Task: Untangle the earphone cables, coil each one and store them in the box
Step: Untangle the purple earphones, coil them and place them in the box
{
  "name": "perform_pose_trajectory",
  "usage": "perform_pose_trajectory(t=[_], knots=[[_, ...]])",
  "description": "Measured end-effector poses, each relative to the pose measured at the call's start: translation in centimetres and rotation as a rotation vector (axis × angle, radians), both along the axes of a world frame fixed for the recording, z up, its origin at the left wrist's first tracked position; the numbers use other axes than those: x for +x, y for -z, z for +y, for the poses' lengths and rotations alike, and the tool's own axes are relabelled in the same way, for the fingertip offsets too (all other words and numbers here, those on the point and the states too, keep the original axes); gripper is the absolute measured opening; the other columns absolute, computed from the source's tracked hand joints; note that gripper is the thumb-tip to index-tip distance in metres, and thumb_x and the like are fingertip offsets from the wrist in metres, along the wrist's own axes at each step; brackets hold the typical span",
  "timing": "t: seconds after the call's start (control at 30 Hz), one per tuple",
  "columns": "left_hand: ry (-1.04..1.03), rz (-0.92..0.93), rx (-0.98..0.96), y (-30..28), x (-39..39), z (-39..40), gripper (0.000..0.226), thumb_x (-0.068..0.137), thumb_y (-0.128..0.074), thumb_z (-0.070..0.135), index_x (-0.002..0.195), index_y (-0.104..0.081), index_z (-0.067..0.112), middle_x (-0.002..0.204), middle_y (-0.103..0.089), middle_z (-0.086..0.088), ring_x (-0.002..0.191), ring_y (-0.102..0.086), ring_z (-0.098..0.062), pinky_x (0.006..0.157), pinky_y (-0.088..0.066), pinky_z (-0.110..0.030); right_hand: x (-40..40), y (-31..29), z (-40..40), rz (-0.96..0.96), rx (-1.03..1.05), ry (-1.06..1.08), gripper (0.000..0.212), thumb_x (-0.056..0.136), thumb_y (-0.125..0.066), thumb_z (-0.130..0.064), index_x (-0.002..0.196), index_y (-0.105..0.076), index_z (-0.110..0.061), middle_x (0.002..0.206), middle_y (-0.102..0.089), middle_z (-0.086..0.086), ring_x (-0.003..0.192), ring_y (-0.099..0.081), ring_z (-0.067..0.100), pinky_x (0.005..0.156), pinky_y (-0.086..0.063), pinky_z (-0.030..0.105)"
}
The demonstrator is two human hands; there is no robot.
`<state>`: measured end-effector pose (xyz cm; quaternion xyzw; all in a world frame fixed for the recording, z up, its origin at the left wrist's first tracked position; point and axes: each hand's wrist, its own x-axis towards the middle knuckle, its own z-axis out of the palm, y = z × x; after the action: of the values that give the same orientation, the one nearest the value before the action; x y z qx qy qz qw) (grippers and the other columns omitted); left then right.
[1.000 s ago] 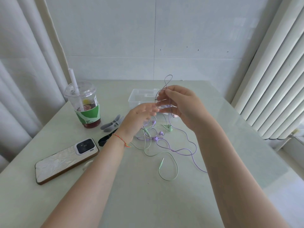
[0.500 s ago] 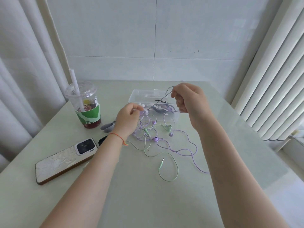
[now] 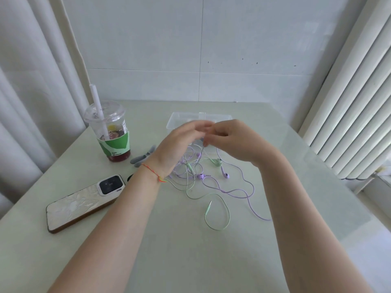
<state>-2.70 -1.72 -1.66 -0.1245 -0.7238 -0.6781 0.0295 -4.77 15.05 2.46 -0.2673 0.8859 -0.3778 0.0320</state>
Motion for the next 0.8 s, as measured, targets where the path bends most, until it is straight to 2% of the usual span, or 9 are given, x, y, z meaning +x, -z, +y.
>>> perform_pose_trajectory(t=[0.07,0.13,0.23,0.3,0.4,0.53,0.63,0.73,0.8], knots=[[0.022,-0.024,-0.071,0.0,0.4,0.5,0.020,0.092,-0.052,0.020,0.103,-0.067,0.013,0.072,-0.067,-0.005,0.071,-0.065,-0.022,0.083,-0.047,-0.031,-0.3,0.1,-0.2,0.077,-0.048,0.049,0.020,0.091,-0.058,-0.022,0.074,-0.067,-0.021,0.059,-0.046,-0.005,0.047,-0.033,0.006,0.045,-0.026,0.017],[-0.055,-0.073,-0.115,0.6,0.3,0.3,0.020,0.096,-0.054,0.019,0.084,-0.065,0.008,0.048,-0.042,0.000,0.046,-0.046,-0.019,0.077,-0.046,-0.036,-0.9,0.2,-0.1,0.146,-0.148,0.168,0.018,0.092,-0.056,-0.018,0.078,-0.068,-0.018,0.054,-0.049,-0.011,0.045,-0.037,0.005,0.045,-0.026,0.016],[-0.143,-0.111,0.017,1.2,-0.2,-0.8,0.024,0.087,-0.061,0.026,0.070,-0.058,0.009,0.048,-0.028,0.003,0.043,-0.029,-0.016,0.074,-0.048,-0.038,-1.8,0.2,0.5,0.191,-0.311,0.386,0.019,0.093,-0.050,-0.014,0.083,-0.067,-0.015,0.053,-0.048,-0.012,0.042,-0.038,0.002,0.045,-0.025,0.017],[-0.194,-0.094,0.133,0.9,-0.4,-1.5,0.018,0.074,-0.061,0.027,0.063,-0.056,0.014,0.050,-0.026,0.001,0.044,-0.027,-0.016,0.070,-0.049,-0.035,-2.2,0.4,0.9,0.201,-0.395,0.502,0.019,0.095,-0.046,-0.013,0.087,-0.063,-0.013,0.060,-0.047,-0.010,0.042,-0.039,0.001,0.044,-0.026,0.017],[-0.244,-0.059,0.158,0.6,-0.5,-2.1,0.016,0.075,-0.056,0.022,0.064,-0.056,0.011,0.053,-0.027,-0.003,0.044,-0.028,-0.018,0.067,-0.046,-0.034,-2.6,0.5,1.2,0.190,-0.461,0.572,0.021,0.096,-0.041,-0.013,0.091,-0.061,-0.012,0.063,-0.046,-0.012,0.051,-0.037,0.005,0.050,-0.027,0.023],[-0.142,-0.144,-0.062,0.7,0.0,-2.8,0.023,0.082,-0.054,0.024,0.072,-0.064,0.006,0.051,-0.037,-0.009,0.038,-0.036,-0.018,0.076,-0.048,-0.044,-2.6,0.7,1.1,0.145,-0.415,0.539,0.022,0.095,-0.043,-0.013,0.091,-0.065,-0.012,0.061,-0.046,-0.011,0.051,-0.037,0.005,0.050,-0.028,0.024],[0.079,-0.347,-0.136,0.6,0.5,-2.9,0.046,0.093,-0.052,0.045,0.103,-0.067,0.003,0.060,-0.055,-0.015,0.044,-0.051,-0.025,0.073,-0.054,-0.039,-1.9,0.3,1.0,0.119,-0.328,0.390,0.021,0.091,-0.052,-0.014,0.082,-0.071,-0.015,0.043,-0.042,-0.012,0.039,-0.033,0.006,0.043,-0.025,0.019],[0.186,-0.373,-0.077,0.1,0.4,-2.1,0.058,0.093,-0.044,0.058,0.119,-0.062,0.009,0.085,-0.069,-0.017,0.068,-0.065,-0.033,0.075,-0.055,-0.037,-0.6,-0.2,0.7,0.013,-0.221,0.107,0.017,0.090,-0.062,-0.022,0.080,-0.075,-0.021,0.046,-0.044,-0.013,0.044,-0.032,0.006,0.042,-0.026,0.014],[0.251,-0.335,-0.016,-0.1,0.4,-1.6,0.059,0.090,-0.042,0.060,0.110,-0.063,0.009,0.072,-0.063,-0.014,0.060,-0.060,-0.028,0.077,-0.054,-0.039,-0.1,-0.1,0.3,-0.013,-0.137,-0.011,0.015,0.090,-0.064,-0.028,0.078,-0.074,-0.027,0.054,-0.052,-0.010,0.049,-0.040,0.008,0.050,-0.034,0.018]])
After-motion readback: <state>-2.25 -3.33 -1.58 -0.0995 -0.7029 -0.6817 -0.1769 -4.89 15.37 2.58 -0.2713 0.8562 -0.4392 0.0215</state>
